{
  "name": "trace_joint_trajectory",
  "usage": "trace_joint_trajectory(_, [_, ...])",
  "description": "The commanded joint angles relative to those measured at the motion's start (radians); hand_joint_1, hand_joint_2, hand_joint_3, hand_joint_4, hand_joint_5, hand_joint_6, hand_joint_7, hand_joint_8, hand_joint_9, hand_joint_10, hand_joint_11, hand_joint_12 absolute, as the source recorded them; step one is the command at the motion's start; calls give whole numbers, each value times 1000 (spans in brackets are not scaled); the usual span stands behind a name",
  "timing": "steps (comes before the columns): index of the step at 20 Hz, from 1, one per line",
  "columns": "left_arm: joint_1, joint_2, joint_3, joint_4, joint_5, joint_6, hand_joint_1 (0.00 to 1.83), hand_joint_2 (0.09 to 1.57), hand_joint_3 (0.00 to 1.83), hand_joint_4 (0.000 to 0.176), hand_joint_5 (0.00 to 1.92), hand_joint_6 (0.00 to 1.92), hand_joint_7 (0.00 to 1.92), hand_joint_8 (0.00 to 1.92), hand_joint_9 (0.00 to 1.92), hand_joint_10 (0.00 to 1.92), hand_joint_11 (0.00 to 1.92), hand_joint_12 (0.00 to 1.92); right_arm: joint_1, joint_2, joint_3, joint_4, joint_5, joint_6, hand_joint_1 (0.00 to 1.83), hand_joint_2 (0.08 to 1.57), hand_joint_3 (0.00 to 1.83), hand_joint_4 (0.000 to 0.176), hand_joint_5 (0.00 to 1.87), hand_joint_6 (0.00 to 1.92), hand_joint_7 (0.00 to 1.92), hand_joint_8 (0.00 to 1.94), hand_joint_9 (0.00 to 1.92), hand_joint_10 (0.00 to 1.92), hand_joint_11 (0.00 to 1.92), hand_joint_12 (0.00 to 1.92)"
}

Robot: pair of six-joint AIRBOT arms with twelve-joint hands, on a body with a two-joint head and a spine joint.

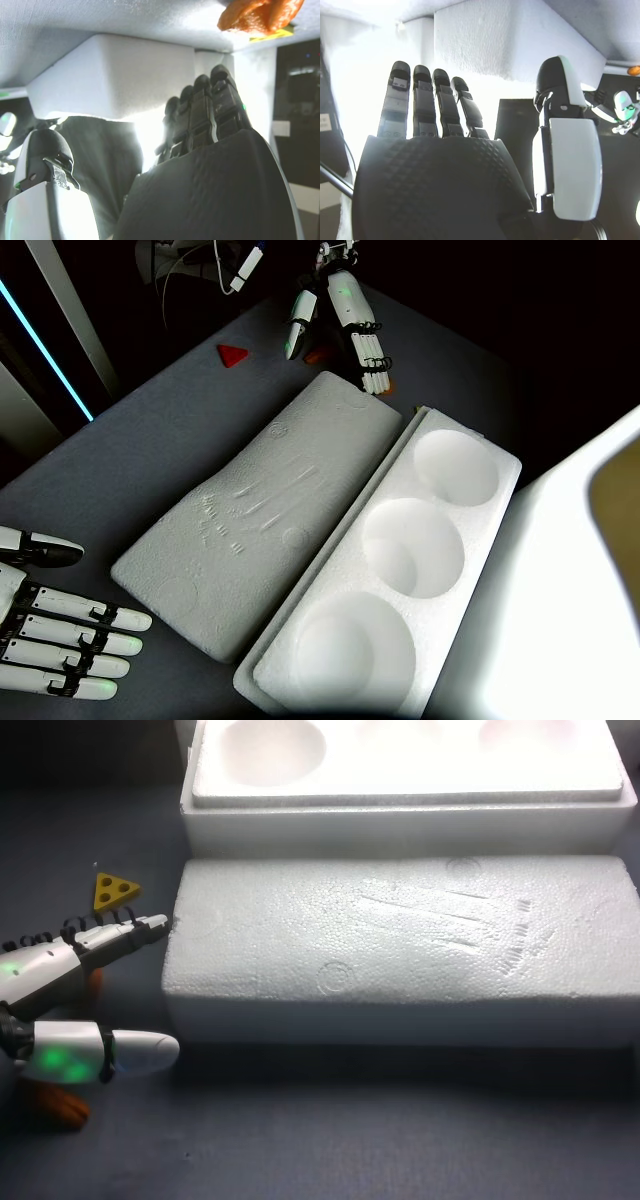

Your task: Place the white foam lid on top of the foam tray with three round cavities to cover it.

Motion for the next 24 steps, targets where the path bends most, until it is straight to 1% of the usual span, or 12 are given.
trace_joint_trajectory(1, [-7, -2, 5, -15, -110, -5, 443, 982, 0, 0, 33, 3, 0, 0, 0, 0, 0, 0, 12, 3, 8, 9, 101, 2, 624, 1138, 0, 0, 0, 0, 0, 0, 0, 0, 0, 0])
trace_joint_trajectory(2, [-8, -5, 6, -18, -111, -2, 435, 975, 0, 3, 28, 1, 0, 0, 0, 0, 0, 0, 14, -2, 12, 13, 99, 2, 634, 1137, 0, 0, 0, 0, 0, 0, 0, 0, 0, 0])
trace_joint_trajectory(6, [-8, -15, 10, -36, -116, 5, 426, 968, 0, 3, 17, 0, 0, 0, 0, 0, 0, 0, 16, -21, 27, 36, 98, 2, 651, 1139, 0, 0, 0, 0, 0, 0, 0, 0, 0, 0])
trace_joint_trajectory(7, [-8, -19, 12, -41, -118, 7, 421, 964, 0, 7, 15, 0, 0, 0, 0, 0, 0, 0, 18, -27, 32, 43, 97, 2, 656, 1147, 4, 0, 0, 0, 0, 0, 0, 0, 0, 0])
trace_joint_trajectory(10, [-8, -28, 16, -52, -119, 9, 428, 979, 0, 1, 14, 0, 0, 0, 0, 0, 0, 0, 21, -39, 42, 63, 95, 0, 622, 1126, 0, 0, 0, 0, 0, 0, 0, 0, 0, 0])
trace_joint_trajectory(12, [-8, -32, 17, -57, -123, 9, 432, 982, 1, 6, 12, 0, 0, 0, 0, 0, 0, 0, 27, -50, 49, 73, 95, -2, 639, 1122, 0, 0, 0, 0, 0, 0, 0, 0, 0, 0])
trace_joint_trajectory(14, [-10, -37, 18, -60, -127, 9, 425, 987, 3, 0, 13, 1, 0, 0, 0, 0, 0, 0, 34, -60, 54, 76, 95, -2, 619, 1129, 0, 0, 0, 0, 0, 0, 0, 0, 0, 0])
trace_joint_trajectory(19, [-11, -55, 21, -74, -140, 8, 402, 1002, 8, 0, 14, 1, 0, 0, 0, 0, 0, 0, 43, -82, 61, 87, 101, -2, 619, 1145, 6, 0, 0, 0, 0, 0, 0, 0, 0, 0])
trace_joint_trajectory(21, [-11, -58, 21, -74, -141, 8, 406, 1004, 7, 0, 16, 2, 0, 0, 0, 0, 0, 0, 44, -84, 61, 87, 103, -2, 574, 1143, 3, 0, 0, 0, 0, 0, 0, 0, 45, 25])
trace_joint_trajectory(23, [-11, -58, 21, -74, -142, 8, 382, 1008, 8, 0, 21, 3, 0, 0, 0, 0, 0, 0, 44, -85, 61, 88, 103, -2, 596, 1151, 6, 0, 0, 0, 0, 0, 0, 0, 38, 27])
trace_joint_trajectory(24, [-11, -58, 22, -74, -142, 7, 371, 1017, 11, 0, 23, 4, 0, 0, 0, 0, 0, 0, 44, -85, 61, 88, 104, -2, 619, 1164, 0, 0, 0, 0, 0, 0, 0, 0, 6, 307])
